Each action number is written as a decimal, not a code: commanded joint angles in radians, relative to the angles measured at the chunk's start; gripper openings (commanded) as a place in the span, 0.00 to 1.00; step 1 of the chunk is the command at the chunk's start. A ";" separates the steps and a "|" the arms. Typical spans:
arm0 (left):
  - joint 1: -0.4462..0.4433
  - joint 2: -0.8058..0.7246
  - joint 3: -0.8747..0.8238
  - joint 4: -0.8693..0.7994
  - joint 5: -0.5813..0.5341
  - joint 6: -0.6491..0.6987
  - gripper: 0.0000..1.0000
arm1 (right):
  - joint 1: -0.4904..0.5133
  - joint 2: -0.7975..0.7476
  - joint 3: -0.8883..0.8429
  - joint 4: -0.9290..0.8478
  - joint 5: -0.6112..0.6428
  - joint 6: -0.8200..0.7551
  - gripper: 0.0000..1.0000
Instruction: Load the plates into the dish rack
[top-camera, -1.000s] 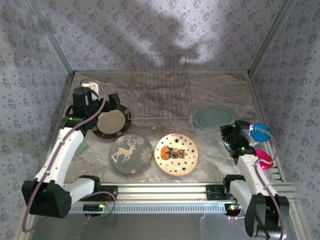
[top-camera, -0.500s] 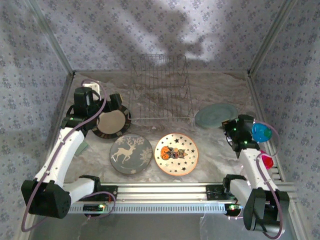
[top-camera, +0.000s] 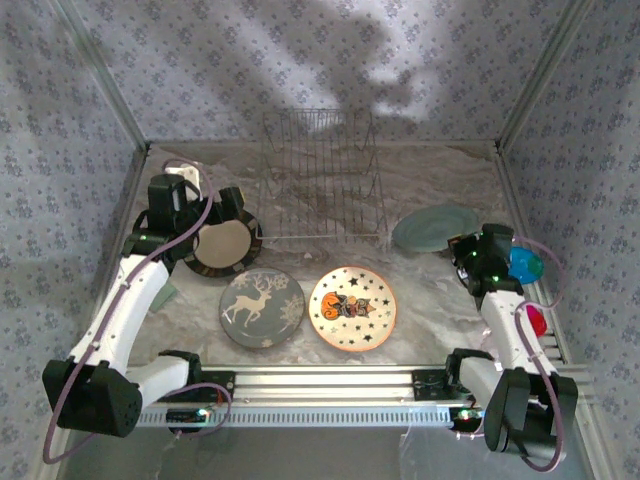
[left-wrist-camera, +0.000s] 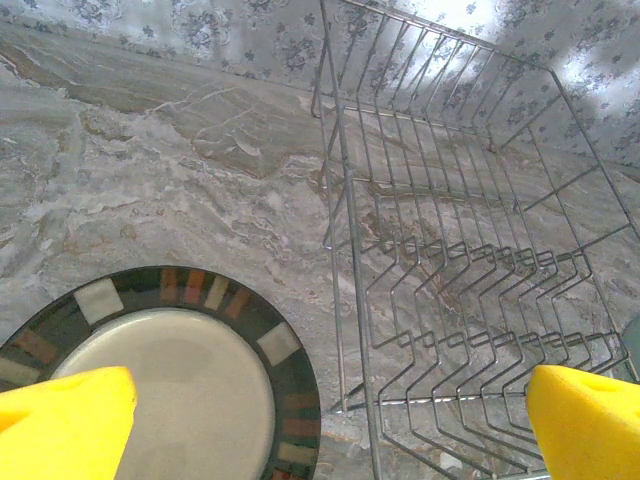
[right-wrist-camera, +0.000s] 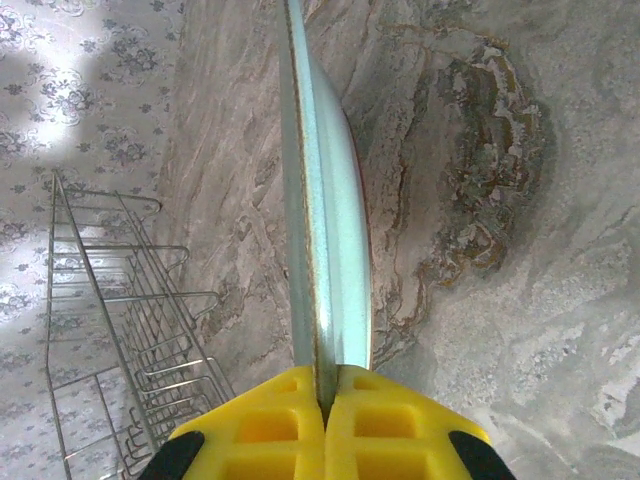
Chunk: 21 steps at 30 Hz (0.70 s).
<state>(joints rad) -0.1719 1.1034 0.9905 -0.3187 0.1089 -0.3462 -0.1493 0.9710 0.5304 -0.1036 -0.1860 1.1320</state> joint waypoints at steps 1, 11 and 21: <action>-0.011 0.000 0.036 0.002 0.015 -0.017 1.00 | -0.009 -0.010 0.095 0.104 -0.032 -0.021 0.00; -0.046 0.031 0.116 -0.017 0.053 -0.147 0.99 | -0.036 0.033 0.189 0.085 -0.035 -0.029 0.00; -0.131 0.063 0.137 -0.017 0.042 -0.431 0.99 | -0.038 0.074 0.319 0.082 -0.032 -0.028 0.00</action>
<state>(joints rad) -0.2836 1.1584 1.0992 -0.3408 0.1421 -0.6586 -0.1818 1.0531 0.7544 -0.1440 -0.1970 1.1130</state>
